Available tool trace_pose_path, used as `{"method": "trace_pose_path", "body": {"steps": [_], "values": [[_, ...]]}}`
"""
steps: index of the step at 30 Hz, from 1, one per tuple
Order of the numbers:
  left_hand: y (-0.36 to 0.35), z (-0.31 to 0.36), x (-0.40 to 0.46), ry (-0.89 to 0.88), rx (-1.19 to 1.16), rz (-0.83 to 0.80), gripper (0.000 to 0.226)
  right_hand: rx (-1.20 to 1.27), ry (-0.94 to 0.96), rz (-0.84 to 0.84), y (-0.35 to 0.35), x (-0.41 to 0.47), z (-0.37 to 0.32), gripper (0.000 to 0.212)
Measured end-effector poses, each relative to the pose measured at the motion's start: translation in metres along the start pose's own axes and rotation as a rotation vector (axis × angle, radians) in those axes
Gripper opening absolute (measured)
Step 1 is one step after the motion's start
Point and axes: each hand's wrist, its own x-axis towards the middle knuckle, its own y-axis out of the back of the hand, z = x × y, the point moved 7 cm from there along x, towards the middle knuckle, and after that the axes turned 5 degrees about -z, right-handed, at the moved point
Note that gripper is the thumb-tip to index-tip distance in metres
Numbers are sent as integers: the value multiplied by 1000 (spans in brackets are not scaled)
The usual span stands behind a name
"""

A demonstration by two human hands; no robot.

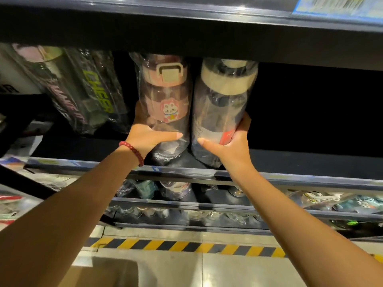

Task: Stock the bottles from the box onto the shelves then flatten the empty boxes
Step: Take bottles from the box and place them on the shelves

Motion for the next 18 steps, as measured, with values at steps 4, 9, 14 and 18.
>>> {"method": "trace_pose_path", "body": {"steps": [4, 9, 14, 18], "values": [[-4, 1, -1, -20, 48, -49, 22, -104, -6, -14, 5, -3, 2, 43], [-9, 1, -7, -167, 140, -50, 44, -270, 10, -66, -1, -5, 8, 78], [0, -10, -5, -172, 235, 84, 58, -354, -57, -32, 0, -1, 19, 59], [6, -13, 6, -126, 326, 73, 33, -369, -75, -41, -5, 2, 13, 30]]}}
